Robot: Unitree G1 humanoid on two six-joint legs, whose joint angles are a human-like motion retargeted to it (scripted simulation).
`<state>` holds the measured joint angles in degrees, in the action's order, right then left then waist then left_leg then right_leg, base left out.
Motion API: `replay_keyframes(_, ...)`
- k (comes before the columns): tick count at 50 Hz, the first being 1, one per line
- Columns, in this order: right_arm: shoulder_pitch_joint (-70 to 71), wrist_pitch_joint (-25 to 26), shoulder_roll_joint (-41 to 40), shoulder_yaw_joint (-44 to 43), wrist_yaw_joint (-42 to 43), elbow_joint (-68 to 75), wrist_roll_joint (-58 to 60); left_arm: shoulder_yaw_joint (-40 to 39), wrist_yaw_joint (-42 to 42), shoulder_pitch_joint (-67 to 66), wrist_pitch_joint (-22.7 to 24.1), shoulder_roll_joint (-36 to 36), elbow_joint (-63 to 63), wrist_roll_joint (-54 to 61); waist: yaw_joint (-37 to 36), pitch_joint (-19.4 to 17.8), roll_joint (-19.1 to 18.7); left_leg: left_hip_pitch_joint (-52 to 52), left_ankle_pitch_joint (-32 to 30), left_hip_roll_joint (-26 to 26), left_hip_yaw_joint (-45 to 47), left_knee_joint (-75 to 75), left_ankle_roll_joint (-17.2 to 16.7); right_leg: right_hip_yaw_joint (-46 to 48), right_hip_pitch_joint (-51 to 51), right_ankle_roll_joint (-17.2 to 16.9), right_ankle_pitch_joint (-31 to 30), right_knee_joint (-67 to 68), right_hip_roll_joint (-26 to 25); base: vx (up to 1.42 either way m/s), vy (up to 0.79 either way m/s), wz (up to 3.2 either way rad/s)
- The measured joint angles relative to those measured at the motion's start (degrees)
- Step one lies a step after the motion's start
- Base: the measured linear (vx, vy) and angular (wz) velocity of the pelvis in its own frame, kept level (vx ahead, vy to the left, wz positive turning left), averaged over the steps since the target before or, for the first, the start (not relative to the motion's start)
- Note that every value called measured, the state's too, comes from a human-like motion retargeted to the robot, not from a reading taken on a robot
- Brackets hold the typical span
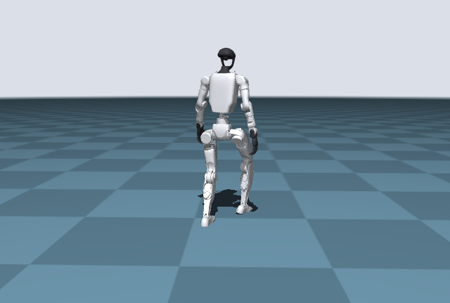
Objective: Walk
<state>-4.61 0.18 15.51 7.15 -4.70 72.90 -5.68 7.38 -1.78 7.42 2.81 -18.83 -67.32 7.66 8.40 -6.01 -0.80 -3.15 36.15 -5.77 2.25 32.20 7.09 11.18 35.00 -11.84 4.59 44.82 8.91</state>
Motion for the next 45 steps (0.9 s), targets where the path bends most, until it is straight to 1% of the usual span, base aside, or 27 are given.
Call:
replay_keyframes(2,-0.81,0.2,-0.52,-0.29,-0.14,0.71,0.13,-0.2,0.08,-0.15,0.03,0.4,-0.05,0.28,0.22,0.21,0.07,-0.4,2.08,0.58,-0.02,4.36,-0.52,-0.31,0.64,0.81,0.29,2.57,-0.18,0.55,-0.11,-0.19)
replay_keyframes(5,-1.34,0.56,-1.1,-0.6,-0.54,1.88,-0.2,-0.58,-0.38,-0.63,-0.37,1.38,-1.5,1.33,0.71,0.72,-1.15,-0.36,2.73,2.75,-1.45,12.28,-2.34,-0.22,-0.03,3.78,2.89,6.68,-2.39,0.54,-0.13,-0.21)
replay_keyframes(8,-0.68,0.76,-0.5,-0.25,-1.34,2.44,-1.65,-0.33,-2.07,-0.84,-0.76,3.23,-4.57,2.05,0.82,-0.01,-5.8,2.37,-5.19,8.64,-3.23,25.11,-7.66,1.99,-3.95,7.24,4.94,5.24,-8.81,0.47,-0.14,-0.37)
replay_keyframes(10,-0.25,0.72,0.01,-0.04,-1.63,1.78,-2.83,0.48,-3.28,-1.29,-1.07,4.35,-5.74,1.74,0.52,-0.07,-7.8,6.11,-10.58,12.34,-2.99,34.12,-9.58,2.73,-5.67,9.04,6.59,4.15,-11.82,0.42,-0.12,-0.39)
replay_keyframes(12,0.53,0.55,0.97,-0.09,-1.7,0.52,-4.05,1.5,-4.36,-1.52,-1.52,5.12,-6.21,1.18,-0.14,0.09,-9.11,10.63,-12.7,15.84,-2.04,40.98,-9.39,3.15,-7.56,9.98,7.74,1.85,-14.04,0.41,-0.11,-0.37)
replay_keyframes(13,0.98,0.42,1.56,-0.18,-1.56,-0.25,-4.59,2.02,-4.74,-1.61,-1.69,5.36,-6.23,0.86,-0.57,0.19,-9.38,12.9,-12.3,17.23,-1.39,43.45,-8.72,3.15,-8.48,10.14,8.22,0.7,-14.75,0.41,-0.11,-0.37)
replay_keyframes(16,2.55,-0.08,3.58,-0.7,-0.57,-3.06,-6.08,3.36,-5.16,-1.94,-2.04,5.72,-5.97,-0.28,-2.3,0.44,-9.32,19.2,-7.92,19.16,0.23,46.22,-6.56,2.43,-11.45,9.67,9.27,-3.05,-16.23,0.4,-0.09,-0.44)
replay_keyframes(20,4.93,-0.96,6.54,-1.76,1.55,-7.6,-7.49,4.46,-4.45,-2.86,-2.13,5.83,-5.4,-1.61,-4.34,0.29,-8.28,25.18,-1.92,17.89,1.47,39.65,-5.2,0.33,-16.07,8.35,10.13,-8.15,-17.26,0.39,-0.05,-0.54)
replay_keyframes(22,6.22,-1.59,7.89,-2.3,2.77,-9.9,-7.92,4.83,-4.0,-3.45,-2.06,5.97,-5.37,-2.57,-4.79,0.04,-7.49,26.5,-1.33,15.86,1.13,32.94,-5.59,-1.04,-18.33,7.89,10.49,-10.26,-17.19,0.35,-0.03,-0.54)
replay_keyframes(24,7.49,-2.2,9.05,-2.72,3.69,-12.12,-8.12,5.3,-3.76,-4.06,-2.05,6.2,-5.52,-3.9,-4.89,-0.13,-6.58,26.93,-2.51,13.37,0.14,25.95,-6.28,-2.39,-20.31,7.58,10.98,-11.81,-16.77,0.32,-0.02,-0.51)
replay_keyframes(28,9.76,-3.12,10.42,-3.0,5.0,-15.8,-8.43,6.55,-3.98,-5.04,-2.09,6.87,-6.02,-6.63,-4.45,-0.38,-4.79,25.6,-7.16,9.12,-1.98,15.57,-7.7,-4.86,-23.66,7.41,12.36,-13.64,-15.8,0.26,-0.01,-0.45)
replay_keyframes(30,10.27,-3.57,10.28,-2.76,5.44,-16.94,-8.37,7.39,-4.12,-5.74,-2.04,7.33,-6.14,-7.69,-4.28,-0.61,-4.78,25.77,-7.63,8.94,-2.57,16.22,-8.04,-5.53,-23.89,7.67,13.86,-11.77,-16.29,0.19,0.02,-0.41)
replay_keyframes(32,11.21,-3.56,10.34,-2.56,5.65,-17.46,-8.35,8.02,-4.59,-5.47,-2.05,7.6,-6.2,-8.74,-3.95,-0.72,-4.02,23.42,-8.32,8.11,-2.04,13.48,-7.51,-6.52,-25.9,7.65,14.32,-13.45,-15.75,0.2,0.03,-0.27)
replay_keyframes(35,11.33,-3.52,9.47,-1.79,5.74,-17.3,-7.93,9.1,-4.83,-5.71,-1.91,8.11,-5.96,-9.65,-3.75,-0.97,-4.07,23.0,-6.05,8.61,-1.58,16.05,-6.64,-7.05,-26.01,7.89,16.55,-10.67,-16.09,0.16,0.05,-0.24)
replay_keyframes(37,12.13,-3.29,9.03,-1.37,5.34,-15.91,-7.6,9.51,-5.02,-4.94,-1.85,7.91,-5.7,-9.78,-3.65,-1.3,-3.14,20.16,-6.25,7.63,-0.79,12.85,-5.96,-7.73,-28.13,7.69,16.74,-12.51,-15.16,0.17,0.06,-0.13)
replay_keyframes(40,11.51,-2.87,7.87,-0.54,4.9,-14.14,-6.86,9.99,-4.69,-4.72,-1.51,7.93,-5.05,-9.63,-3.69,-1.71,-3.11,19.73,-4.19,7.73,-0.36,15.04,-5.3,-7.76,-27.97,7.63,18.72,-9.33,-15.0,0.13,0.06,-0.1)
replay_keyframes(42,12.02,-2.77,7.35,-0.14,4.11,-11.83,-6.34,10.01,-4.6,-3.79,-1.38,7.33,-4.63,-9.1,-3.65,-1.74,-1.81,17.25,-5.0,6.0,0.29,11.29,-4.67,-8.09,-28.93,7.18,19.16,-9.72,-13.33,0.14,0.07,0.0)
replay_keyframes(45,10.86,-2.34,6.34,0.66,3.5,-9.69,-5.44,9.9,-3.99,-3.42,-1.01,6.99,-4.16,-8.45,-3.68,-2.19,-1.54,16.92,-3.42,5.52,0.59,13.3,-4.19,-7.93,-28.27,6.88,20.88,-5.58,-12.6,0.1,0.08,0.0)
